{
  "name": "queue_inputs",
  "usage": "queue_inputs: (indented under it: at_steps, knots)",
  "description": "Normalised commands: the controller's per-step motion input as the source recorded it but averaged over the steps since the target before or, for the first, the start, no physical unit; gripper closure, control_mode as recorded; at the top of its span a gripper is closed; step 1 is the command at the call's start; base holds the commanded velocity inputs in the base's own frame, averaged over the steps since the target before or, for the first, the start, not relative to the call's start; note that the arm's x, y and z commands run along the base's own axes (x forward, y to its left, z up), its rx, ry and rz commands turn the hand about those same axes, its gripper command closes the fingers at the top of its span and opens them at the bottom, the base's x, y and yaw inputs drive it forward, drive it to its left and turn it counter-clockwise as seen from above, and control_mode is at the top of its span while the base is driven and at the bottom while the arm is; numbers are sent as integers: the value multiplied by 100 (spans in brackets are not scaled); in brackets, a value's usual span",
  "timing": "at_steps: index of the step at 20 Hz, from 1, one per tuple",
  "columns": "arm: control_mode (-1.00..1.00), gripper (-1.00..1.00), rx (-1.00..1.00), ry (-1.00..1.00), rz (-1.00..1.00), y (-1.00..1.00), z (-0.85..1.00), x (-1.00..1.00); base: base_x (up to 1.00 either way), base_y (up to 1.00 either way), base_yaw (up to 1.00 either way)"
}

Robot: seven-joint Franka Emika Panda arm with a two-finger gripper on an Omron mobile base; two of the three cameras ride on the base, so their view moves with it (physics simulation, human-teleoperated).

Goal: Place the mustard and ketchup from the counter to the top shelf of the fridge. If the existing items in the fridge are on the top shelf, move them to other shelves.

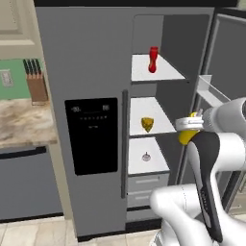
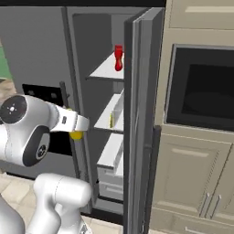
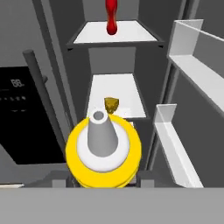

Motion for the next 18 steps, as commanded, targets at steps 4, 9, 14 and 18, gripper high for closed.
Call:
queue_inputs:
  at_steps: [4,9,14,18]
  knots:
    - [100,100,0,0,0,0,0,0,71,-13,0]
    - [100,100,0,0,0,0,0,0,48,-2,0]
    - [100,100,0,0,0,0,0,0,61,-7,0]
    - [100,100,0,0,0,0,0,0,56,0,0]
